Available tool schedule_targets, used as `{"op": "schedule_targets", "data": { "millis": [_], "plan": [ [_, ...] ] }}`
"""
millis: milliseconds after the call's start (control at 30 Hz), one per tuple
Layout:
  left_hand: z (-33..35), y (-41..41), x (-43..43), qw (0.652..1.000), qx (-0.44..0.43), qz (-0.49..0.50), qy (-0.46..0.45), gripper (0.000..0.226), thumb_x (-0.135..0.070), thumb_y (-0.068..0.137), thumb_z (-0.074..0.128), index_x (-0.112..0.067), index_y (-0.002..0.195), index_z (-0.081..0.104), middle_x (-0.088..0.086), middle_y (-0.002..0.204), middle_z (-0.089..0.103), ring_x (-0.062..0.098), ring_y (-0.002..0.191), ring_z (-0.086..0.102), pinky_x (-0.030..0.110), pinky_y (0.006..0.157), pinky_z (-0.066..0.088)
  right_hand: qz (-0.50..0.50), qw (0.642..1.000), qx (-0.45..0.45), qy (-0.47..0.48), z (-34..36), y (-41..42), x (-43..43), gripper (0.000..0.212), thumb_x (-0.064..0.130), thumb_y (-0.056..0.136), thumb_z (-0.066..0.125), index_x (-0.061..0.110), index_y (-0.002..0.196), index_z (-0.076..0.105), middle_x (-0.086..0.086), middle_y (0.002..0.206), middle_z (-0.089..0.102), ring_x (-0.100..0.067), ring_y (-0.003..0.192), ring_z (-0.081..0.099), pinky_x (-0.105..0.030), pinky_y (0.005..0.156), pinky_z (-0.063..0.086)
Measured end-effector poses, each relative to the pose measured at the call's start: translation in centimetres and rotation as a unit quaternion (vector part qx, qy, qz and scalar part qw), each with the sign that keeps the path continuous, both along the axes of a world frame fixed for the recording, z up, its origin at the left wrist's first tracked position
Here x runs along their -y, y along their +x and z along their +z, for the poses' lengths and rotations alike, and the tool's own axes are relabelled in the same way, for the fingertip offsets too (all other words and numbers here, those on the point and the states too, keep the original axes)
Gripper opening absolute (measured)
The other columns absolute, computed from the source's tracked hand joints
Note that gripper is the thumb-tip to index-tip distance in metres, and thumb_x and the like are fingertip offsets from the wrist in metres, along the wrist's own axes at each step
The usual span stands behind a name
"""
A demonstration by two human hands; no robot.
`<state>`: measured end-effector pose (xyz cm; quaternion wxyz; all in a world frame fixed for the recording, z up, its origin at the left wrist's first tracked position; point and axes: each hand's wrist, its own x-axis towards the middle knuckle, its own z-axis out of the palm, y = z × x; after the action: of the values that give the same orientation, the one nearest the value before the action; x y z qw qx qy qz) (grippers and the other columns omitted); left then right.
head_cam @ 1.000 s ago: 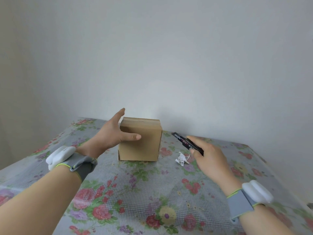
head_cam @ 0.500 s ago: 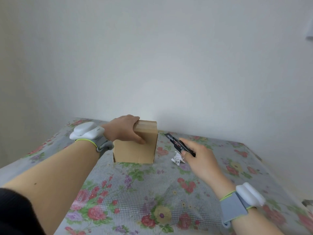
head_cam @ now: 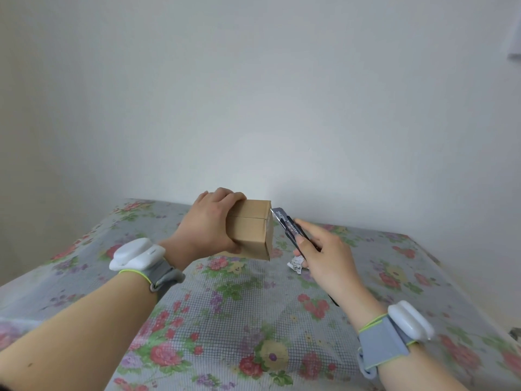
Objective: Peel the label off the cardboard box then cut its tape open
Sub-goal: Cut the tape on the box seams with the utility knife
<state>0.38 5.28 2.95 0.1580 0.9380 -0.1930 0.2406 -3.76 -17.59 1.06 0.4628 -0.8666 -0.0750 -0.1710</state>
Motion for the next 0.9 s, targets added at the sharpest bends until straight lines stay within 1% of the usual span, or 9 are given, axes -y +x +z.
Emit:
{"op": "schedule_targets", "data": {
  "millis": [33, 200, 267, 400, 467, 600, 733, 800, 900],
  "plan": [
    [-0.1, 0.0, 0.0, 1.000, 0.003, 0.002, -0.003, 0.097, -0.045, 0.047, 0.084, -0.024, 0.133, 0.044, -0.003, 0.125, 0.047, 0.018, 0.107, 0.044, 0.033, 0.101, 0.031, -0.001, 1.000, 0.002, -0.005, 0.1, -0.1, -0.1, 0.035, 0.024, 0.094, 0.052, 0.050, 0.116, 0.057, 0.009, 0.082, 0.072, -0.001, 0.065, 0.066, -0.032, 0.065, 0.057],
    [-0.5, 0.0, 0.0, 1.000, 0.012, 0.009, -0.003, 0.098, -0.046, 0.045, 0.084, -0.024, 0.132, 0.045, -0.003, 0.124, 0.048, 0.019, 0.106, 0.046, 0.033, 0.100, 0.032, -0.004, 1.000, -0.001, -0.004, 0.1, -0.1, -0.3, 0.036, 0.023, 0.093, 0.053, 0.049, 0.118, 0.057, 0.006, 0.078, 0.072, -0.009, 0.065, 0.068, -0.038, 0.070, 0.059],
    [-0.5, 0.1, 0.1, 1.000, 0.011, 0.009, 0.001, 0.098, -0.047, 0.046, 0.084, -0.024, 0.133, 0.045, -0.003, 0.124, 0.048, 0.018, 0.106, 0.045, 0.032, 0.100, 0.032, -0.007, 1.000, -0.005, -0.006, 0.3, -0.2, -0.2, 0.035, 0.024, 0.093, 0.053, 0.043, 0.122, 0.057, 0.005, 0.076, 0.072, -0.010, 0.062, 0.067, -0.038, 0.069, 0.058],
    [-0.6, 0.1, 0.3, 1.000, 0.014, 0.012, 0.004, 0.098, -0.047, 0.045, 0.084, -0.024, 0.132, 0.045, -0.002, 0.124, 0.048, 0.019, 0.107, 0.045, 0.032, 0.101, 0.031, -0.008, 1.000, -0.023, 0.016, 0.5, -0.2, -0.5, 0.033, 0.022, 0.095, 0.052, 0.037, 0.123, 0.059, 0.003, 0.070, 0.070, -0.001, 0.047, 0.057, -0.028, 0.054, 0.054],
    [-0.6, 0.0, 0.3, 1.000, 0.016, 0.012, 0.007, 0.097, -0.047, 0.045, 0.083, -0.024, 0.132, 0.045, -0.003, 0.124, 0.048, 0.019, 0.106, 0.046, 0.031, 0.100, 0.031, -0.005, 1.000, -0.026, 0.016, 0.5, -0.4, -0.5, 0.033, 0.021, 0.095, 0.051, 0.037, 0.122, 0.059, 0.001, 0.069, 0.069, -0.001, 0.045, 0.055, -0.026, 0.051, 0.051],
    [-0.6, 0.0, 0.3, 1.000, 0.008, 0.007, 0.012, 0.097, -0.046, 0.045, 0.083, -0.025, 0.132, 0.045, -0.003, 0.124, 0.048, 0.019, 0.107, 0.046, 0.030, 0.101, 0.030, -0.001, 1.000, -0.031, 0.002, 0.7, -0.7, 0.0, 0.035, 0.019, 0.095, 0.051, 0.040, 0.122, 0.058, -0.001, 0.070, 0.070, 0.002, 0.045, 0.057, -0.022, 0.049, 0.047],
    [-0.8, 0.2, 0.5, 1.000, 0.006, 0.000, 0.007, 0.097, -0.044, 0.044, 0.084, -0.024, 0.131, 0.046, -0.002, 0.124, 0.048, 0.019, 0.106, 0.046, 0.030, 0.100, 0.030, -0.019, 0.999, -0.032, 0.036, 0.8, -0.6, -0.4, 0.032, 0.019, 0.095, 0.051, 0.034, 0.122, 0.060, -0.003, 0.067, 0.069, 0.000, 0.040, 0.053, -0.018, 0.043, 0.043],
    [-0.6, 0.1, 0.4, 1.000, 0.004, 0.000, 0.001, 0.097, -0.043, 0.044, 0.085, -0.023, 0.132, 0.046, -0.002, 0.124, 0.048, 0.020, 0.106, 0.046, 0.030, 0.099, 0.030, -0.017, 0.998, -0.030, 0.043, 0.9, -0.5, -0.6, 0.032, 0.019, 0.095, 0.051, 0.033, 0.122, 0.060, -0.003, 0.066, 0.068, 0.000, 0.039, 0.051, -0.020, 0.043, 0.043],
    [-0.4, 0.0, 0.2, 1.000, -0.008, 0.000, -0.004, 0.098, -0.041, 0.044, 0.085, -0.024, 0.132, 0.046, -0.002, 0.124, 0.048, 0.019, 0.106, 0.045, 0.029, 0.099, 0.030, -0.005, 0.999, -0.033, 0.043, 1.3, -0.6, -0.8, 0.032, 0.017, 0.095, 0.051, 0.033, 0.121, 0.061, -0.003, 0.067, 0.067, 0.001, 0.039, 0.050, -0.017, 0.042, 0.042]
  ]
}}
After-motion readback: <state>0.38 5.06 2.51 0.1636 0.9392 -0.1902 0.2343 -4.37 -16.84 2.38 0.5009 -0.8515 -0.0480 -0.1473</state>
